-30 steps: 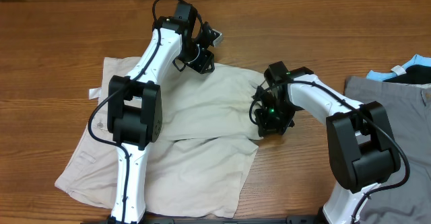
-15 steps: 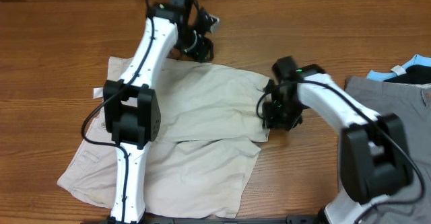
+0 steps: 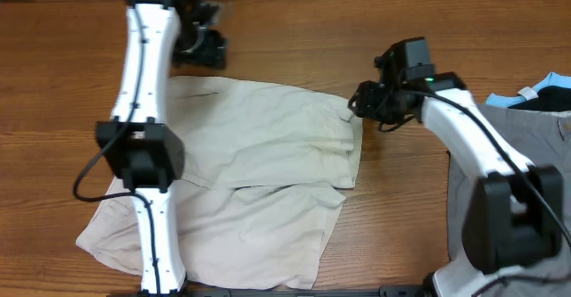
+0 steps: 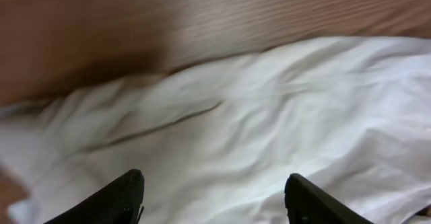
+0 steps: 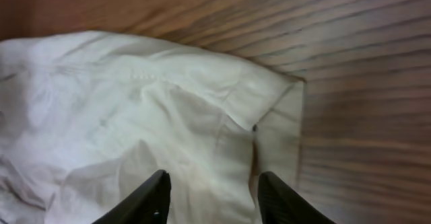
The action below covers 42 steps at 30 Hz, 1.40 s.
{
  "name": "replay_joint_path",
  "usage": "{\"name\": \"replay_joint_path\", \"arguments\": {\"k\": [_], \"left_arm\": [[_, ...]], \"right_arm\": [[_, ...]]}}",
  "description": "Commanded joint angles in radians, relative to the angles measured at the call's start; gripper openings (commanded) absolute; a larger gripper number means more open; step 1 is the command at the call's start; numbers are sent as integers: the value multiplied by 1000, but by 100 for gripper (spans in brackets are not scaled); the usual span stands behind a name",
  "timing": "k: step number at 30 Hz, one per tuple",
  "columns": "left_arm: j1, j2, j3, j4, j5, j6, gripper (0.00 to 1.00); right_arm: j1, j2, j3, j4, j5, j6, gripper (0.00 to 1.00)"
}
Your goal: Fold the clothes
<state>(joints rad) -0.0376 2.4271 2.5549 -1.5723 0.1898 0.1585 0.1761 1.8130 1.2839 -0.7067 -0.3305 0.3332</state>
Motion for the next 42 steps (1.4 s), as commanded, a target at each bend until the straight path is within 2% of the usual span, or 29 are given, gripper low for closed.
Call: {"name": "replay_joint_path", "arguments": {"k": [1, 4, 8, 14, 15, 16, 17, 19, 27, 35, 42], "left_arm": [[79, 0, 2, -39, 12, -28, 70], [128, 0, -32, -46, 51, -28, 70], [174, 0, -116, -38, 93, -24, 72], [185, 0, -248, -9, 133, -4, 71], [182, 0, -268, 2, 132, -1, 70], [181, 0, -286, 11, 129, -1, 70], [180, 0, -302, 19, 123, -1, 70], [181, 0, -340, 44, 114, -1, 70], [181, 0, -428, 97, 114, 3, 68], [182, 0, -428, 131, 114, 3, 68], [179, 0, -428, 168, 118, 2, 65]], "right_arm": [[16, 74, 6, 31, -51, 89, 42], [20, 114, 6, 56, -51, 98, 42], [20, 145, 5, 81, 6, 114, 49], [21, 198, 5, 142, -57, 128, 49], [20, 208, 5, 148, -60, 138, 43], [20, 208, 5, 161, -80, 138, 33], [20, 208, 5, 177, -100, 138, 19], [18, 201, 11, 208, -164, 134, 4], [-83, 151, 105, 217, -271, 140, 4], [-169, 153, 125, 309, -212, 177, 4], [-172, 161, 125, 440, -169, 177, 4]]}}
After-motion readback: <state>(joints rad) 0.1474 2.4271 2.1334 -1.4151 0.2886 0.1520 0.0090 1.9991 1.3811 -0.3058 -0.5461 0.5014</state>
